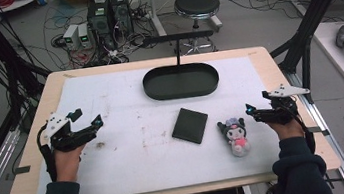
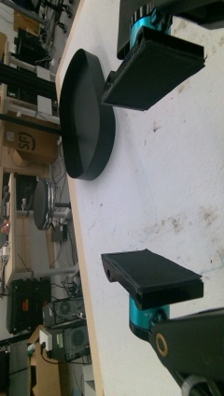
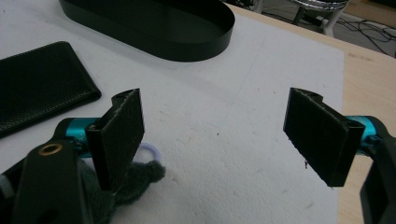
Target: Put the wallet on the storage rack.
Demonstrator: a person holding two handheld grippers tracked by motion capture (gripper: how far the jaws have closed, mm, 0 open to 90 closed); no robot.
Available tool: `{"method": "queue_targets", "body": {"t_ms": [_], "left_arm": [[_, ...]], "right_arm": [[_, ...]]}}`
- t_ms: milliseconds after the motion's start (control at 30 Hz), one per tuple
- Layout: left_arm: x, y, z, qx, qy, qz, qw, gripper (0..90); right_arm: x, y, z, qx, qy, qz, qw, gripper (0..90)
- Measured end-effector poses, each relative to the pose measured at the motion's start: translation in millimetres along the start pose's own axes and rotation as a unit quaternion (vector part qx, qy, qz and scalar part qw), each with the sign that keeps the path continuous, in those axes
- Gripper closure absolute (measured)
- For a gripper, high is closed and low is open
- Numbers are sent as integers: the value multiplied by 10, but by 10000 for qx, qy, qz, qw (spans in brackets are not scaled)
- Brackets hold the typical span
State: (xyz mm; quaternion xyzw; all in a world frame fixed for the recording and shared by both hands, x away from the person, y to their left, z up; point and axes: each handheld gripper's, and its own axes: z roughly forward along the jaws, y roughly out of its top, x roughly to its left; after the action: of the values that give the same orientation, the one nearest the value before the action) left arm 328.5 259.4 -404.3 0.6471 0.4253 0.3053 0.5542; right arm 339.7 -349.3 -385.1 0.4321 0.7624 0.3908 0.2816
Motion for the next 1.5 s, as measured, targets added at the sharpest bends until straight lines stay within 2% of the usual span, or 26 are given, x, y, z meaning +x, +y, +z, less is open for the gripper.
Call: {"method": "queue_targets", "body": {"t_ms": [267, 567, 700, 733, 767, 800, 833, 900, 933, 967, 1000, 1033, 1067, 1100, 1133, 1167, 1200, 1233, 1267, 1300, 1333, 1367, 1400, 1433, 1467, 1500], "left_arm": [[26, -36, 68, 111, 36, -23, 9999, 205], [35, -38, 49, 68, 48, -58, 9999, 205], [40, -41, 23, 50, 45, -96, 9999, 205], [35, -44, 10, 37, 38, -116, 9999, 205], [31, -49, -2, 30, 33, -121, 9999, 205], [30, -53, -8, 39, 21, -112, 9999, 207], [25, -58, -9, 50, 19, -120, 9999, 207], [20, -60, -2, 64, 15, -110, 9999, 207], [18, -61, 3, 71, 0, -112, 9999, 207], [18, -63, 8, 77, -5, -107, 9999, 207], [21, -69, 17, 109, -1, -117, 9999, 207], [21, -69, 17, 109, -1, -117, 9999, 207], [23, -72, 23, 118, -2, -127, 9998, 208], [30, -74, 27, 126, 0, -117, 9999, 208], [32, -77, 34, 127, 6, -125, 9998, 208], [35, -78, 41, 140, 0, -117, 9998, 208], [31, -82, 54, 145, -2, -120, 9998, 209], [31, -82, 54, 145, -2, -120, 9998, 209], [30, -81, 58, 159, -5, -111, 9998, 210], [28, -83, 63, 164, -9, -111, 9998, 210], [27, -84, 68, 173, -14, -98, 9998, 210], [22, -86, 74, 179, -17, -116, 9998, 210], [23, -87, 77, 203, -30, -90, 9997, 210], [20, -88, 79, 197, -24, -87, 9998, 210], [19, -87, 78, 206, -29, -84, 9997, 210], [19, -87, 78, 206, -29, -84, 9997, 210]], "right_arm": [[3, -31, 27, 26, 89, 51, 9999, 207], [23, -50, 18, 45, 134, 25, 9999, 207], [68, -29, 27, 80, 259, -39, 9996, 208], [116, -3, 39, 65, 406, -57, 9991, 208], [116, -3, 39, 65, 406, -57, 9991, 208], [185, 49, 63, 28, 656, -120, 9978, 210], [227, 82, 83, 6, 790, -189, 9967, 210], [270, 119, 111, 19, 891, -242, 9957, 210], [350, 190, 189, 60, 1082, -339, 9935, 210], [350, 190, 189, 60, 1082, -339, 9935, 210], [416, 258, 292, 119, 1295, -414, 9906, 213], [416, 258, 292, 119, 1295, -414, 9906, 213], [460, 327, 412, 217, 1470, -550, 9874, 266], [460, 327, 412, 217, 1470, -550, 9874, 266], [487, 406, 557, 349, 1657, -627, 9836, 276], [487, 406, 557, 349, 1657, -627, 9836, 276], [517, 487, 703, 542, 1820, -680, 9794, 276], [517, 487, 703, 542, 1820, -680, 9794, 276], [550, 565, 837, 761, 1968, -771, 9744, 278], [550, 565, 837, 761, 1968, -771, 9744, 278], [590, 621, 950, 914, 2114, -759, 9702, 302], [590, 621, 950, 914, 2114, -759, 9702, 302], [635, 669, 1058, 1103, 2137, -884, 9666, 304], [635, 669, 1058, 1103, 2137, -884, 9666, 304], [690, 698, 1155, 1227, 2227, -949, 9625, 307], [690, 698, 1155, 1227, 2227, -949, 9625, 307]]}}
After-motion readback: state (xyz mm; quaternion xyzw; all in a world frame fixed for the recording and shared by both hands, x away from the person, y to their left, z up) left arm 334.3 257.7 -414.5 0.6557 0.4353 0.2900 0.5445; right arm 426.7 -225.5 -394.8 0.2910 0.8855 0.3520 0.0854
